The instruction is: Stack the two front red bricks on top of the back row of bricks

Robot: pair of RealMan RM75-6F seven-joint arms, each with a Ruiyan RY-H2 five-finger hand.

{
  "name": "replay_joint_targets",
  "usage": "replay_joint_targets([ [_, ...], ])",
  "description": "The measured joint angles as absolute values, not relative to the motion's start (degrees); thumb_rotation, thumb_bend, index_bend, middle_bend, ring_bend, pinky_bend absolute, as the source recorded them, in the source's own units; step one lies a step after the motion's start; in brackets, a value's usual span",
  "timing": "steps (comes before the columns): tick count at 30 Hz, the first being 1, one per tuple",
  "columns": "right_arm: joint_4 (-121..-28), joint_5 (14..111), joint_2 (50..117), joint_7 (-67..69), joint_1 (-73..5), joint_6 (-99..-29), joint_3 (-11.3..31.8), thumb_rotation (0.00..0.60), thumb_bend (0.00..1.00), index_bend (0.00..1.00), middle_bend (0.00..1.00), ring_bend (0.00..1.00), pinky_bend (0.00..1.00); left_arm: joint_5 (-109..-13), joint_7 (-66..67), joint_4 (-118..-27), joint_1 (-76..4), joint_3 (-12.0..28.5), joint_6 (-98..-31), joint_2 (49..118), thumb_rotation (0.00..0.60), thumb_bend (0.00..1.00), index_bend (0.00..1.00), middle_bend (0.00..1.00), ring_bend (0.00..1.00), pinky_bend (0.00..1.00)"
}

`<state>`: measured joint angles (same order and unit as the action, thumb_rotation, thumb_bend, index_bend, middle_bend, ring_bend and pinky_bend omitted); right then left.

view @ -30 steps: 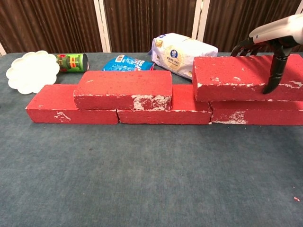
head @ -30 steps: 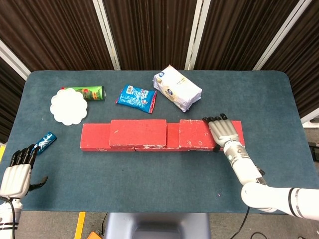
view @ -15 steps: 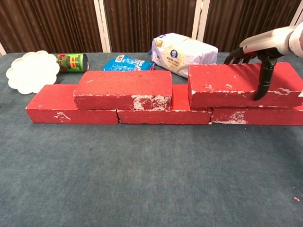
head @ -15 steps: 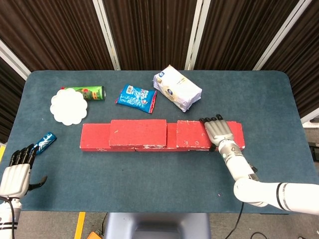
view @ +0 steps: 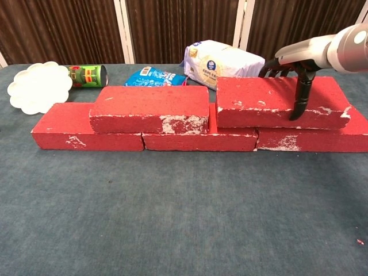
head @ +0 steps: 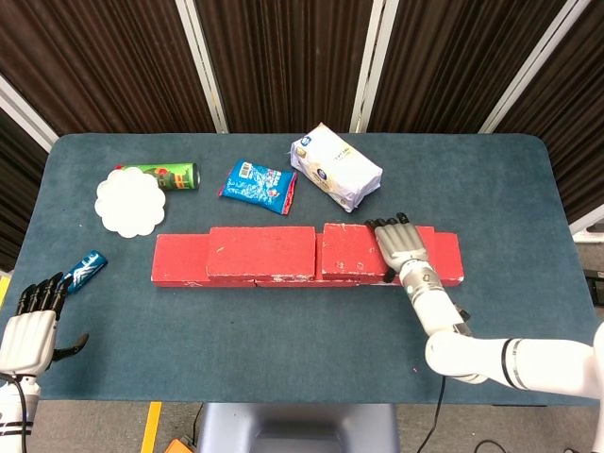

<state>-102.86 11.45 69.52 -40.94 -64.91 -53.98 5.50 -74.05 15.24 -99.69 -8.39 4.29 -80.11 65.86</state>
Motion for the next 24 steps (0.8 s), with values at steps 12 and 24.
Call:
replay_joint_targets([
  [12, -101.92, 10.05, 71.10, -41.42, -66.08, -54.16, 5.36, 0.600, 0.18, 0.28, 0.32, 0.26, 0.00, -73.98, 14.89, -99.70, -8.38, 4.33, -80.04, 65.75, 0.600, 0.23, 0.00, 0.00, 0.00, 0.06],
  [24, -100.63, 9.53, 72.31, -41.37, -66.67, -53.51, 5.18, 0.600, 0.18, 0.27, 0.32, 0.26, 0.00, -73.82, 14.94, -99.75, -8.43, 4.32, -79.88, 65.72, 0.600, 0.23, 0.00, 0.00, 0.00, 0.06],
])
